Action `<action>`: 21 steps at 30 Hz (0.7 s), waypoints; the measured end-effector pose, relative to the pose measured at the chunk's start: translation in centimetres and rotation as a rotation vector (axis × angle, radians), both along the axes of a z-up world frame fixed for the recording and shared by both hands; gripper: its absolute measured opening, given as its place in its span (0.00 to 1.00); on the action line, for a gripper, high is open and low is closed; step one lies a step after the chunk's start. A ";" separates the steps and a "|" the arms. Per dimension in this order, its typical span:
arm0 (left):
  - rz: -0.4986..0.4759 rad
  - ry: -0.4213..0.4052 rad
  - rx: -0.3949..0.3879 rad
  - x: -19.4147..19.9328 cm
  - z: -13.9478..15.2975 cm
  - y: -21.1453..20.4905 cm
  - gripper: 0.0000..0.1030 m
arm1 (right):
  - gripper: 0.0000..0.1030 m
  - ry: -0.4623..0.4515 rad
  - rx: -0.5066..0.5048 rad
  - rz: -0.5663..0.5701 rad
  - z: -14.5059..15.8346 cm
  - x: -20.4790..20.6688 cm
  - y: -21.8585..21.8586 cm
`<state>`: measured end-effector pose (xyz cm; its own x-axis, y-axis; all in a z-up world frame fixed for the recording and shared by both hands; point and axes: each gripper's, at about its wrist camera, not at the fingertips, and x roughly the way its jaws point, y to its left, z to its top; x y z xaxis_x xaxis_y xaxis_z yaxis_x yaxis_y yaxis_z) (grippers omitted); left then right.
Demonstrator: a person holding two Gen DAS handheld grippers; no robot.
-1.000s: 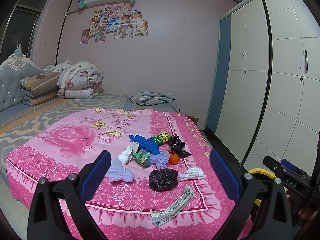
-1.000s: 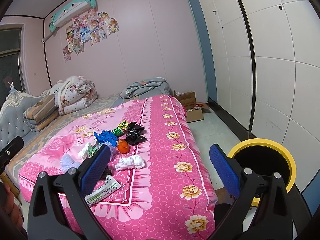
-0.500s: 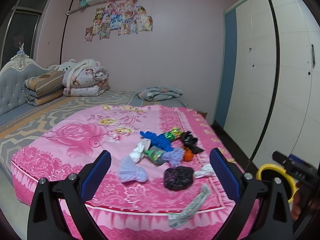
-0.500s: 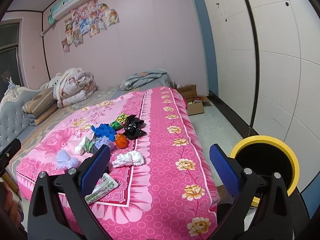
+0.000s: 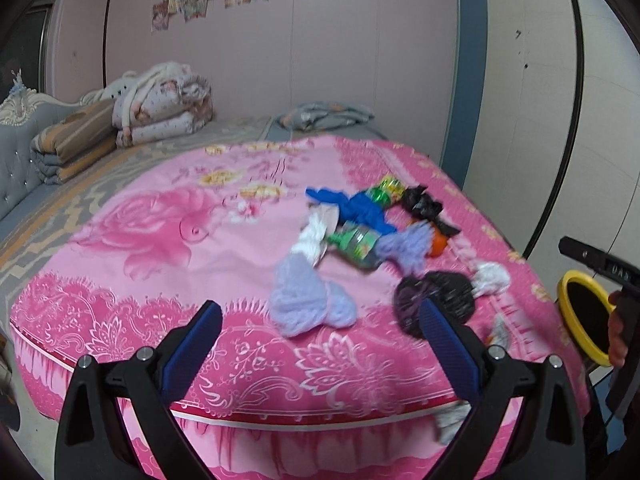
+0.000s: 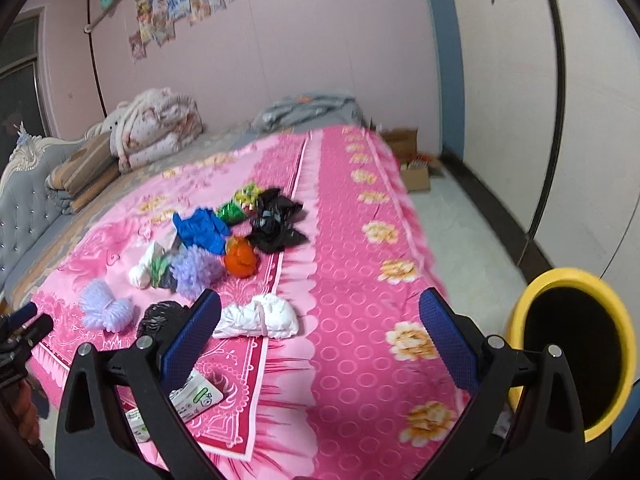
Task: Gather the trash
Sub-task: 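Grasp the lavender foam mesh with the left tool while the right tool grasps the white tissue bundle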
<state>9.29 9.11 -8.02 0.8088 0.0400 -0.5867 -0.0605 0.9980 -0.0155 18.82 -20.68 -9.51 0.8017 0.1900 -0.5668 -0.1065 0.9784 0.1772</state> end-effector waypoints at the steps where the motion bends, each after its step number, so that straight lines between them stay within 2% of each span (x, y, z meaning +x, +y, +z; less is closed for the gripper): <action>1: 0.006 0.015 0.004 0.6 -0.4 0.3 0.92 | 0.92 0.020 0.003 0.004 -0.5 0.8 0.2; 5: 0.036 0.062 -0.054 2.8 -1.9 2.1 0.92 | 0.92 0.067 -0.009 0.010 -2.1 3.2 1.3; 10: 0.055 0.061 -0.089 5.0 -2.4 3.7 0.92 | 0.92 0.108 -0.040 0.042 -3.9 5.4 2.9; 14: 0.050 0.069 -0.121 6.8 -2.8 4.4 0.92 | 0.92 0.146 -0.037 0.073 -4.9 6.7 3.8; 21: 0.012 0.128 -0.146 9.4 -5.5 4.0 0.92 | 0.92 0.197 -0.056 0.127 -6.6 8.7 5.3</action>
<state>18.68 13.11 -13.52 0.7270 -0.0442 -0.6852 -0.0829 0.9850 -0.1515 27.56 -15.36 -16.12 0.6464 0.2457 -0.7224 -0.1980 0.9683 0.1522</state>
